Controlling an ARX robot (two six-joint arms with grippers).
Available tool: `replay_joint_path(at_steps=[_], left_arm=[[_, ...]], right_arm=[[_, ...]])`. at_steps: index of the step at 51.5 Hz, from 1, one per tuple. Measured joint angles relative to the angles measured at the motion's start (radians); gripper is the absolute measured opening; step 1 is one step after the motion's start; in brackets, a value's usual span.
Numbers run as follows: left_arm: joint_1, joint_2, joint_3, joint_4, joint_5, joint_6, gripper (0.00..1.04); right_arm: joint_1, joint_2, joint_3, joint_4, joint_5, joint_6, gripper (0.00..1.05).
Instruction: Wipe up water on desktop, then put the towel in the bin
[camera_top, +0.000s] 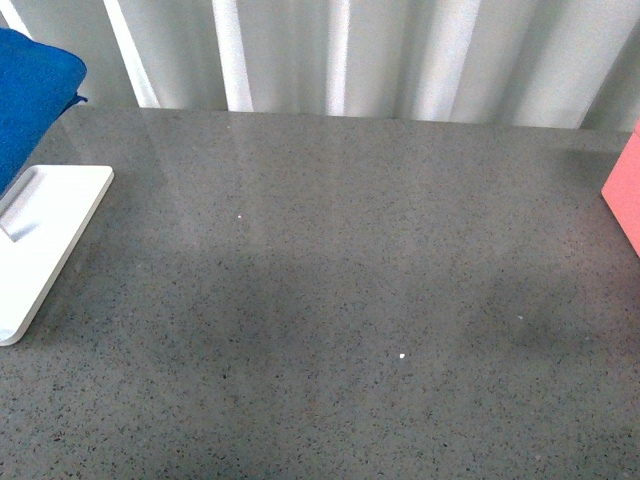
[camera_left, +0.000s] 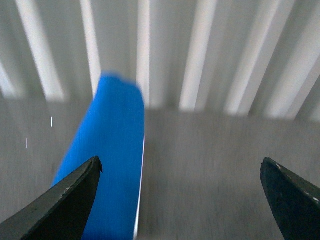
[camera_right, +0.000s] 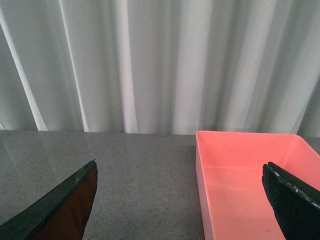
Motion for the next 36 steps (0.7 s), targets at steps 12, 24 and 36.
replay_joint_path(at_steps=[12, 24, 36], left_arm=[[0.095, 0.409, 0.125, -0.097, 0.129, -0.142, 0.98], [0.176, 1.071, 0.492, 0.071, 0.256, 0.087, 0.98], [0.163, 1.443, 0.884, -0.046, 0.22, 0.218, 0.98]], right_arm=[[0.0, 0.0, 0.0, 0.0, -0.001, 0.0, 0.98], [0.0, 0.0, 0.0, 0.0, 0.0, 0.0, 0.98], [0.0, 0.0, 0.0, 0.0, 0.0, 0.0, 0.98]])
